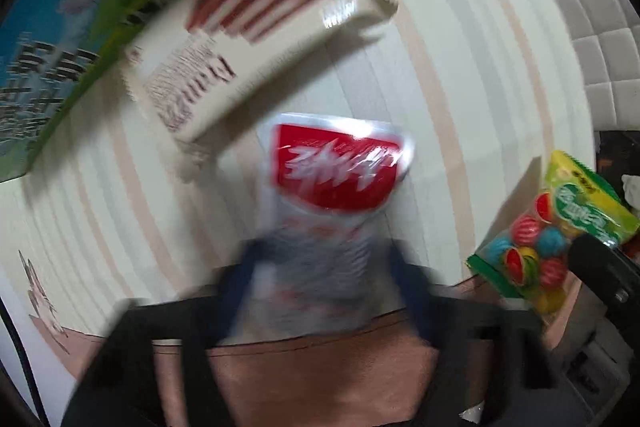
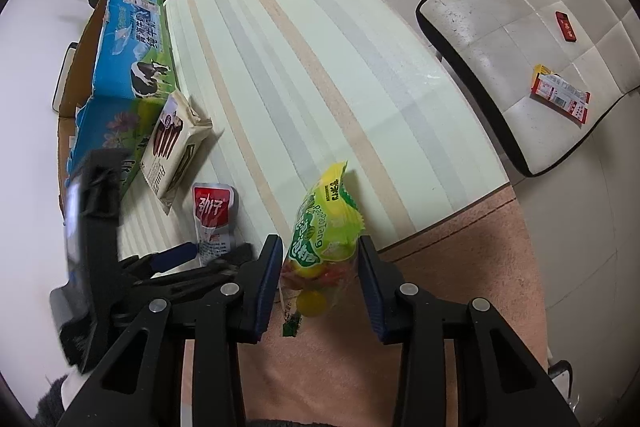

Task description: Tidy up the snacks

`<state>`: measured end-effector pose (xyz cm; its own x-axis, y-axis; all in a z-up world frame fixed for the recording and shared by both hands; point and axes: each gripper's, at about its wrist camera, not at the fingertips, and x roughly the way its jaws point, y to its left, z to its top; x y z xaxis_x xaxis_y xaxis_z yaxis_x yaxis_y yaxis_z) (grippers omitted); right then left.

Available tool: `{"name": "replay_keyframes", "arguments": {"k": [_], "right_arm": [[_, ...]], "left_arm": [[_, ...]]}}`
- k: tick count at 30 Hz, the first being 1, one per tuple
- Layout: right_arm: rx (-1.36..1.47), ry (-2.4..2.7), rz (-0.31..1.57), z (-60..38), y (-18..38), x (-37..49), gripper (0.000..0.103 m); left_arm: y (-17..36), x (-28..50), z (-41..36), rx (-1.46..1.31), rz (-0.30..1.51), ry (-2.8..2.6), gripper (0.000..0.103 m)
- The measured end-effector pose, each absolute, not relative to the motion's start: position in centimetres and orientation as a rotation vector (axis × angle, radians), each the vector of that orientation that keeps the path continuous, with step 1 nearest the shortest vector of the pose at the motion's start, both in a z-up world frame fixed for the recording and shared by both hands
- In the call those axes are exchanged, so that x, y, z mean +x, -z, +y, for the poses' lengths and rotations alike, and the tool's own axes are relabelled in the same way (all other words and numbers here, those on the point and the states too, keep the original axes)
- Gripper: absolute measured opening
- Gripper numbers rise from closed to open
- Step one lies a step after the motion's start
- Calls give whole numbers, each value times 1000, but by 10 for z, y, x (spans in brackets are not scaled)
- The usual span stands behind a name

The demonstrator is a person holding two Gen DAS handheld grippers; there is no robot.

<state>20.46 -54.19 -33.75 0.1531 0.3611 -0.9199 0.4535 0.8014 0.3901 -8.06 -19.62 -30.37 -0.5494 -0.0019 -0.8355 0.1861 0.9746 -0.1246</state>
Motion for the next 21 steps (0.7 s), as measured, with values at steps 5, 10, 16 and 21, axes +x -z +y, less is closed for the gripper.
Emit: {"name": "replay_keyframes", "arguments": {"k": [5,10,16,21], "right_arm": [[699,60,1443,-538,336,202,35],[681,28,1431,-530,329,200,30],[650,-23,1400,-517,310,205,29],[615,-40,1402,-507,305,213,29]], "left_arm": [[283,-82,-174,102,2140,251,37],[262,-90,-157,55,2125,243,29],[228,-79,-124,-27,2096,236,0],[246,-64,-89,-126,2160,237,11]]}}
